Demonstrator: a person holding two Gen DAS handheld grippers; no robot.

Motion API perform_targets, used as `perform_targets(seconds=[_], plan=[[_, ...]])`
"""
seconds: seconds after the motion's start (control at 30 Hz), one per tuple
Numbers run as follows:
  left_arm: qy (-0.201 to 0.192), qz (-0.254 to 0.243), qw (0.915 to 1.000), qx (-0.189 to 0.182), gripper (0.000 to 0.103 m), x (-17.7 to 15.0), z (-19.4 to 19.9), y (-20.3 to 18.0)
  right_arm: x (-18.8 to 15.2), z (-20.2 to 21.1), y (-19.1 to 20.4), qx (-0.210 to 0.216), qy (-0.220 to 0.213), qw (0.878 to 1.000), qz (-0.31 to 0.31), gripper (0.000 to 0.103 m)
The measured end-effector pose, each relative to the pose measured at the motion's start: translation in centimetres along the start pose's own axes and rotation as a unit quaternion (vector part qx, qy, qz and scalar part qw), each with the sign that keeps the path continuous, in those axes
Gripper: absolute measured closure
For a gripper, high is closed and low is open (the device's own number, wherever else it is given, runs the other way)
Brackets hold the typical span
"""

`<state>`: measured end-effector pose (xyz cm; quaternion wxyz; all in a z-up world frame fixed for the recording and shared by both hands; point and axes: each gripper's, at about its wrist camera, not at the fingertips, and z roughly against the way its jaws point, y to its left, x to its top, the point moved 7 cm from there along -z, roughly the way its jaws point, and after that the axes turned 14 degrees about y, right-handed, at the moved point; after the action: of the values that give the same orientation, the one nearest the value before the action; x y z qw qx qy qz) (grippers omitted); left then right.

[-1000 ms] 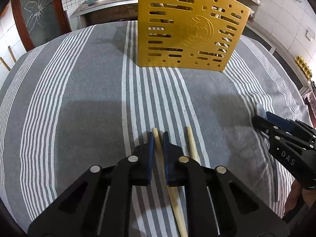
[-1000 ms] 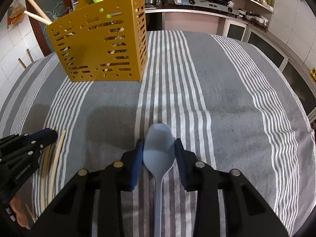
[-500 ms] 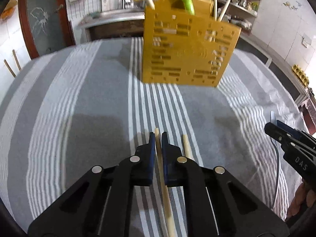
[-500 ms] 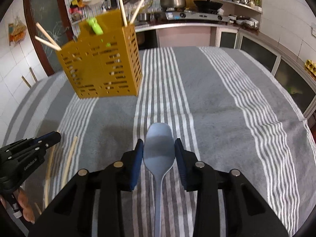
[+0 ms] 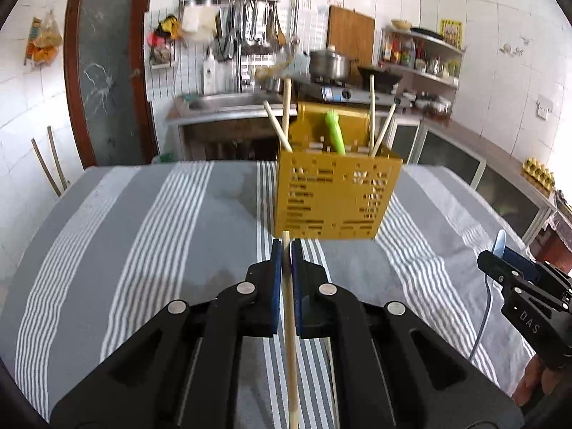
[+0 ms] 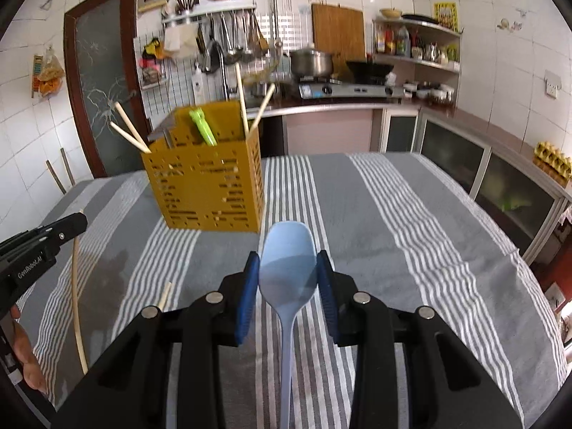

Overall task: Organize utensils
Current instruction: 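Carry the spoon and chopstick with both grippers over the yellow holder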

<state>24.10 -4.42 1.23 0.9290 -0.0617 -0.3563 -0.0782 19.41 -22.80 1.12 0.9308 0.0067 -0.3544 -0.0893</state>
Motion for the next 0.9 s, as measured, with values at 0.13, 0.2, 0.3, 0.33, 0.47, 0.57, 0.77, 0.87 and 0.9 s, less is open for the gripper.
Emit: perform_targets(seconds=[0.13,0.2,0.3,0.33,0.47,0.57,0.77,0.87,0.9], plan=[[-0.023,0.003,0.9997,-0.006,0.099,0.1,1.5,0.1,0.1,1.2,-0.1,0.003,-0.022,1.0,-0.004,0.07],[-0.037,0.006,0.9993,-0.009,0.099,0.1,2.2,0.2,0.1,1.8,-0.1,0.003,-0.032,0.999,-0.006,0.07],[-0.053,0.009,0.9985,-0.012,0.099,0.1,3.3,0.5,0.0,2.2,-0.2,0.006,-0.043,0.999,-0.009,0.07],[-0.055,0.009,0.9984,-0.013,0.099,0.1,3.5,0.5,0.1,2.3,-0.2,0.007,-0.046,0.999,-0.011,0.07],[-0.067,0.009,0.9977,-0.013,0.099,0.1,4.3,0.9,0.1,2.8,-0.3,0.009,-0.059,0.998,-0.012,0.07],[-0.085,0.012,0.9962,-0.015,0.099,0.1,5.1,1.0,0.2,3.2,-0.3,0.007,-0.071,0.997,-0.011,0.07],[-0.082,-0.002,0.9966,-0.01,0.103,0.0,4.8,0.6,0.5,3.5,0.0,0.007,-0.077,0.997,-0.006,0.07],[-0.04,-0.003,0.9991,-0.017,0.102,0.1,3.0,0.9,0.6,3.1,0.1,0.006,-0.072,0.997,-0.002,0.07],[-0.028,-0.001,0.9994,-0.018,0.102,0.1,2.4,1.1,0.6,2.9,0.0,0.006,-0.068,0.998,-0.002,0.07]])
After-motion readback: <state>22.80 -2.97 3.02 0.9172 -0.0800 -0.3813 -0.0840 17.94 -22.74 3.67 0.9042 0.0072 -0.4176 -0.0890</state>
